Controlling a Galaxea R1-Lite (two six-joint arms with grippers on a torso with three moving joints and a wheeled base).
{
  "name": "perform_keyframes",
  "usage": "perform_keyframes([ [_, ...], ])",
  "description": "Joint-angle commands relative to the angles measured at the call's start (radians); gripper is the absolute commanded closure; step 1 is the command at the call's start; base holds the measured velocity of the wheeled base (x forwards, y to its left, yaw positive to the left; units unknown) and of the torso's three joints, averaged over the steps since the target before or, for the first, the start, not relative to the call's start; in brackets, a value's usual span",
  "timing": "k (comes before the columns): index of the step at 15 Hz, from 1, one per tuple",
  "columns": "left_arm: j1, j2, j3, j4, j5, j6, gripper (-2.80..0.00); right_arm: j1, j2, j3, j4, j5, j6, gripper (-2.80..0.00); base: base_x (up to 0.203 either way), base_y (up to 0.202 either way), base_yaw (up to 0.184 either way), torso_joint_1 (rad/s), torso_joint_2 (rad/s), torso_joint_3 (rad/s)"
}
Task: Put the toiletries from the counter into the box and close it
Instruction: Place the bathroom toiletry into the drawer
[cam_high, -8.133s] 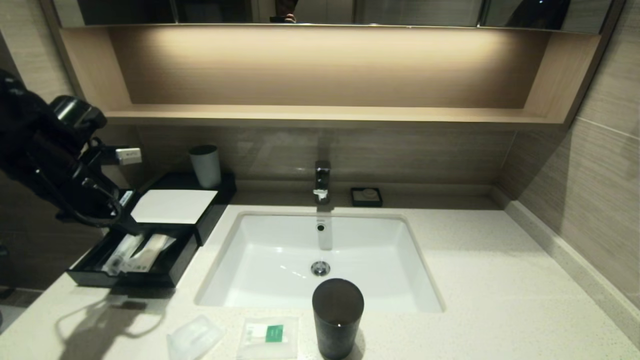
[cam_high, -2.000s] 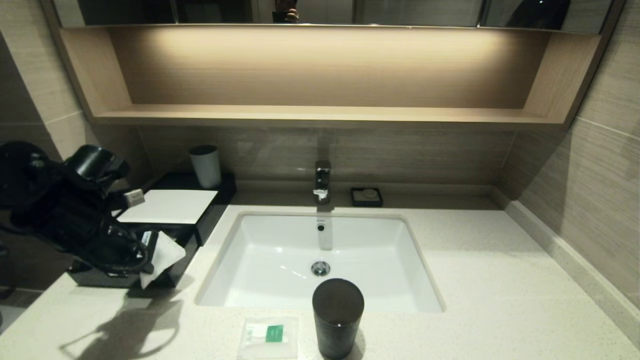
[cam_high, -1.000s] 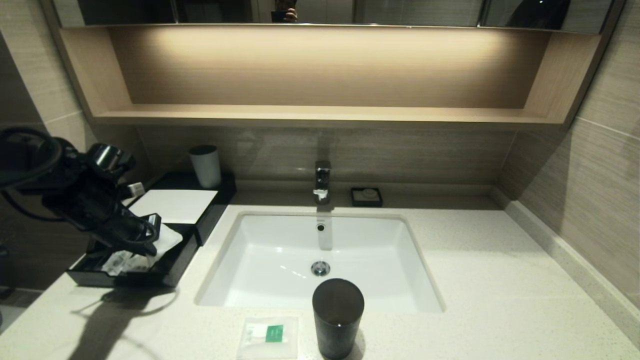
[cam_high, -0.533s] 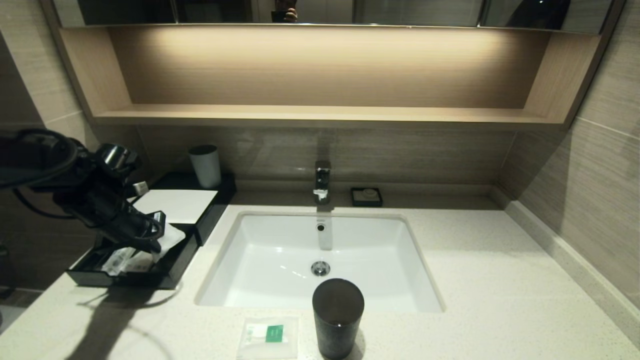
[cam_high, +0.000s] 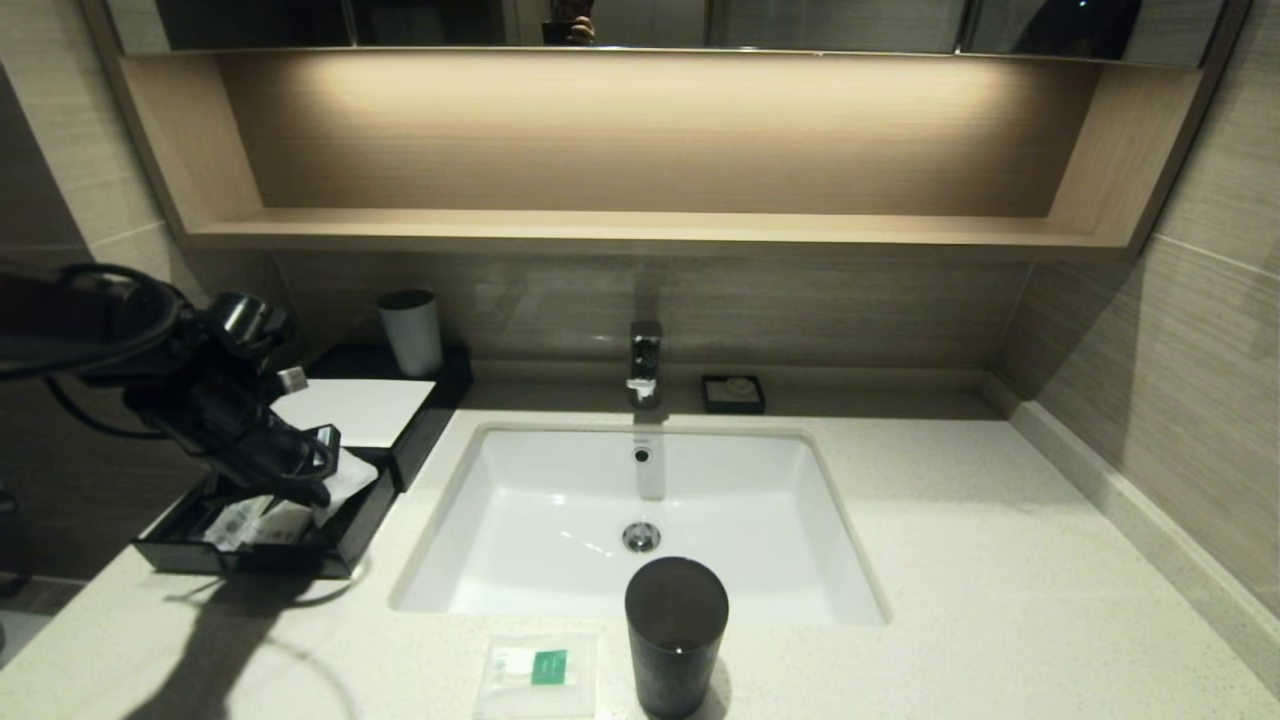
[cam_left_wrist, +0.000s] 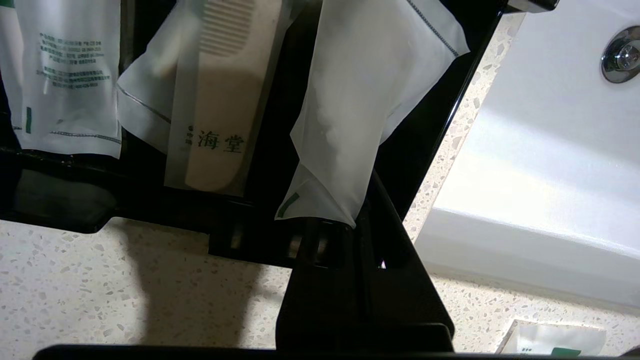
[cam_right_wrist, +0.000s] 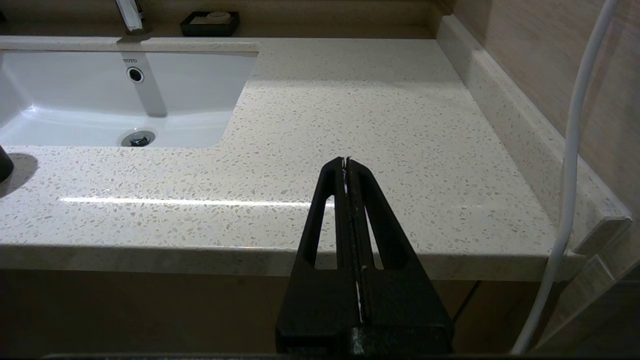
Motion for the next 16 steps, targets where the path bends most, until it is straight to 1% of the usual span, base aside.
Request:
perform_keyframes([
  [1,-0.002,0.013,-0.012,0.004,-0.001,-0.004,0.0,0.0,0.0,0.002,0.0,-0.001,0.0,0.0,0.0,0.0,0.0,0.0,0.0,0.0],
  [4,-0.003,0.026,-0.028,0.008,-0.001,-0.016,0.0,0.0,0.0,0.002,0.0,0.0,0.0,0.0,0.0,0.0,0.0,0.0,0.0,0.0],
  [11,-0.003,0.055,-0.029,0.018,-0.001,-0.017,0.0,0.0,0.0,0.0,0.0,0.0,0.0,0.0,0.0,0.0,0.0,0.0,0.0,0.0],
  [16,-0.003,0.088,-0.06,0.017,-0.001,-0.023,0.0,0.0,0.0,0.001,0.0,0.0,0.0,0.0,0.0,0.0,0.0,0.0,0.0,0.0],
])
